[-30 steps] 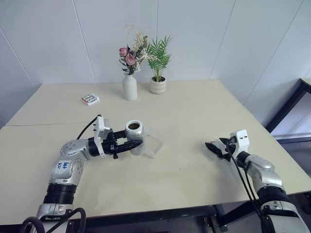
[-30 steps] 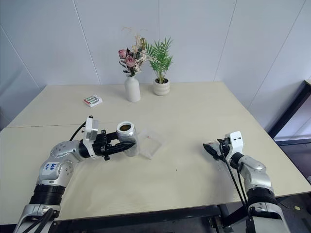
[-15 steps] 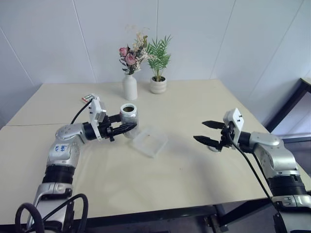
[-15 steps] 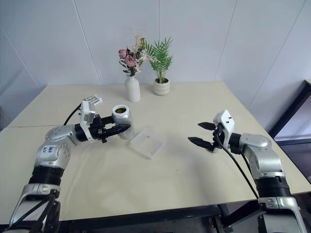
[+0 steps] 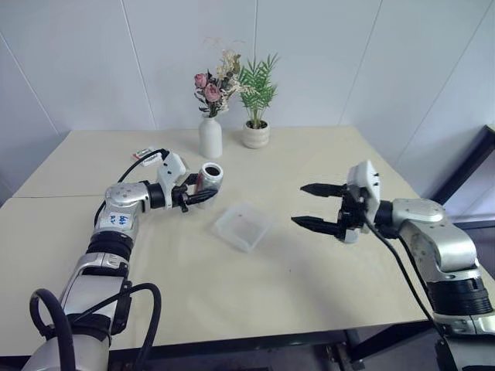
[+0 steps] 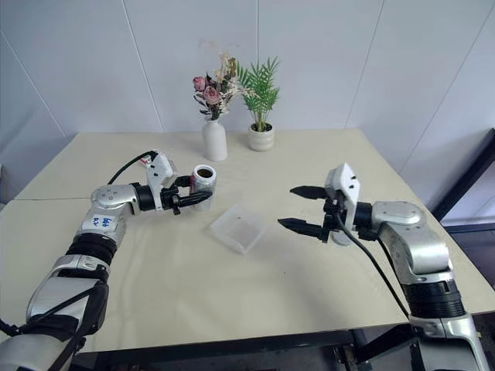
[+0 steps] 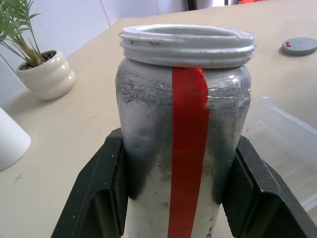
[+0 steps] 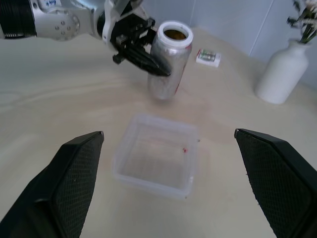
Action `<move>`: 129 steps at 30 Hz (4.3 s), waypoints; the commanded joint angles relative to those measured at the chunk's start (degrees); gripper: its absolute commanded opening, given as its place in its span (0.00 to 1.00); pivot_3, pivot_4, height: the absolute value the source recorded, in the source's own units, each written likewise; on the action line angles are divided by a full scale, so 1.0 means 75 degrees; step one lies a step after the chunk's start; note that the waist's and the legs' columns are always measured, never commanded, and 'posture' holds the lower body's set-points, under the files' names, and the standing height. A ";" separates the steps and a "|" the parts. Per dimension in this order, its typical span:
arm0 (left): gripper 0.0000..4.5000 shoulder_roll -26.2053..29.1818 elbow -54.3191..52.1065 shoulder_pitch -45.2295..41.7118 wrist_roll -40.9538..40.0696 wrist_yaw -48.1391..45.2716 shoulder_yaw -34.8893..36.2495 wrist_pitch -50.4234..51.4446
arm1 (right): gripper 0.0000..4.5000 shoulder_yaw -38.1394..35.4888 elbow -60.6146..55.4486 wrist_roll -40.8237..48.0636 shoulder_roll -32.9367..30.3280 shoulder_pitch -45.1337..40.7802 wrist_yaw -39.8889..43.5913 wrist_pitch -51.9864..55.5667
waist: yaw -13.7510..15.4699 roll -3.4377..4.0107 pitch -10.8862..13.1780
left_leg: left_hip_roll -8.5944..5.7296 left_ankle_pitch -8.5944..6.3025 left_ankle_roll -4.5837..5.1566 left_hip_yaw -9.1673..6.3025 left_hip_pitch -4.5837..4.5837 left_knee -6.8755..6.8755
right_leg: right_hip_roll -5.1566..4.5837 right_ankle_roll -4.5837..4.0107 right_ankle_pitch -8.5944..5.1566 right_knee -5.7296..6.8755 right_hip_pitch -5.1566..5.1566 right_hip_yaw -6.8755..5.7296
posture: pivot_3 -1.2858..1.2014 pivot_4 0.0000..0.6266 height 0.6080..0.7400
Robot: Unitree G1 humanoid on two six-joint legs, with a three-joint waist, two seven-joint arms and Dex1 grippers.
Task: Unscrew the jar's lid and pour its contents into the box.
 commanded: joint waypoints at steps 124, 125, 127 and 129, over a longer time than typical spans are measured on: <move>0.53 0.0845 0.1223 0.2763 -0.1361 0.5359 0.3769 -0.0850 | 1.00 0.0436 -0.1405 0.0913 0.0459 0.0116 -0.0578 -0.0057 | -0.0108 -0.0033 0.0001 | -0.0040 -0.0037 0.0062 0.0121 0.0016 0.0164 | -0.0029 0.0095 0.0036 0.0096 0.0001 0.0138 | 0.52 0.24 1.00; 0.61 0.0832 0.1209 0.2805 -0.1378 0.5348 0.3774 -0.0863 | 1.00 0.0440 -0.1391 0.0910 0.0465 0.0113 -0.0577 -0.0056 | -0.0113 -0.0033 0.0001 | -0.0040 -0.0037 0.0062 0.0121 0.0017 0.0164 | -0.0029 0.0095 0.0036 0.0096 0.0001 0.0138 | 0.52 0.24 1.00; 0.73 0.0809 0.1158 0.2861 -0.1442 0.5305 0.3799 -0.0902 | 1.00 0.0450 -0.1373 0.0905 0.0472 0.0109 -0.0571 -0.0058 | -0.0125 -0.0033 0.0001 | -0.0040 -0.0037 0.0062 0.0122 0.0017 0.0162 | -0.0029 0.0095 0.0036 0.0095 0.0001 0.0139 | 0.52 0.24 1.00; 0.87 0.0806 0.1105 0.2893 -0.1483 0.5293 0.3814 -0.0910 | 1.00 0.0465 -0.1345 0.0890 0.0481 0.0098 -0.0563 -0.0069 | -0.0124 -0.0034 0.0001 | -0.0039 -0.0037 0.0062 0.0121 0.0018 0.0160 | -0.0029 0.0095 0.0036 0.0095 0.0001 0.0138 | 0.52 0.24 1.00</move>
